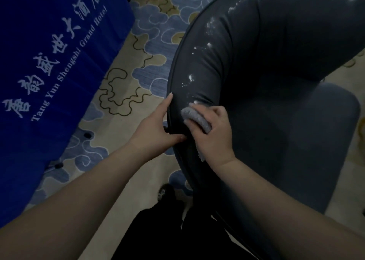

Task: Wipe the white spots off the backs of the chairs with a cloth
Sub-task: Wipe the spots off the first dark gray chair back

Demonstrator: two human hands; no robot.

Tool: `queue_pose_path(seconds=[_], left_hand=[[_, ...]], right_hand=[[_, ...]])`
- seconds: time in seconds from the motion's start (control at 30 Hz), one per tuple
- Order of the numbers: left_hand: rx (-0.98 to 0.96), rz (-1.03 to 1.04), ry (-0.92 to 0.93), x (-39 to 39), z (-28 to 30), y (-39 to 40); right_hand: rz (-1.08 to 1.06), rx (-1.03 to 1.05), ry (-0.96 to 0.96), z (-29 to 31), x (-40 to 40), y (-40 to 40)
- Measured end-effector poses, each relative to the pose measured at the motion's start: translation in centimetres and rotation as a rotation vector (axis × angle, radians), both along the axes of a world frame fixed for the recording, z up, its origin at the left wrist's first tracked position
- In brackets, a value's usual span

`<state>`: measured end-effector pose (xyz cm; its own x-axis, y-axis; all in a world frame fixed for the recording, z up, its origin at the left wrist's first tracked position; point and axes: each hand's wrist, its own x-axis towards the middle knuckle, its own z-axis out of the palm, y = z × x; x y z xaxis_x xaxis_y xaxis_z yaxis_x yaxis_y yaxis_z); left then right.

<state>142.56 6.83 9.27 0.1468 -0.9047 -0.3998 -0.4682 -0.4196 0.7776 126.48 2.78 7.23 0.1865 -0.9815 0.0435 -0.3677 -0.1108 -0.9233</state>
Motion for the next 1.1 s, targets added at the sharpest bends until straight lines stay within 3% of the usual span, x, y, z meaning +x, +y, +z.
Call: queue_pose_path(seconds=[0.07, 0.2, 0.33, 0.47, 0.63, 0.77, 0.9, 1.03, 1.1], left_hand=[[0.007, -0.016, -0.005, 0.5, 0.1, -0.8], [-0.012, -0.051, -0.006, 1.5, 0.6, -2.7], [-0.022, -0.111, 0.002, 2.3, 0.6, -4.5], [-0.019, -0.165, -0.021, 2.9, 0.5, -5.9], [-0.027, -0.223, 0.009, 3.9, 0.6, -7.7], [-0.007, -0.275, -0.006, 4.4, 0.8, -9.1], [-0.025, -0.308, -0.036, 4.6, 0.6, -9.6], [-0.026, -0.35, -0.096, 4.7, 0.6, -9.6], [-0.024, -0.359, -0.096, 4.8, 0.6, -9.7]], right_hand=[[0.004, 0.012, 0.025, -0.1, 0.2, -0.6], [-0.204, 0.123, -0.07, 0.0, 0.6, -1.5], [-0.068, 0.047, 0.003, 0.6, 1.9, -3.0], [-0.281, 0.13, -0.012, 0.5, 2.7, -4.2], [-0.17, 0.053, 0.07, 0.7, 2.9, -4.0], [-0.385, 0.179, 0.011, 0.8, 2.9, -4.4], [-0.238, 0.131, 0.073, 1.1, 3.2, -3.8], [-0.443, 0.242, 0.03, 1.1, 3.3, -4.0], [-0.438, 0.202, 0.001, 1.4, 3.9, -4.0]])
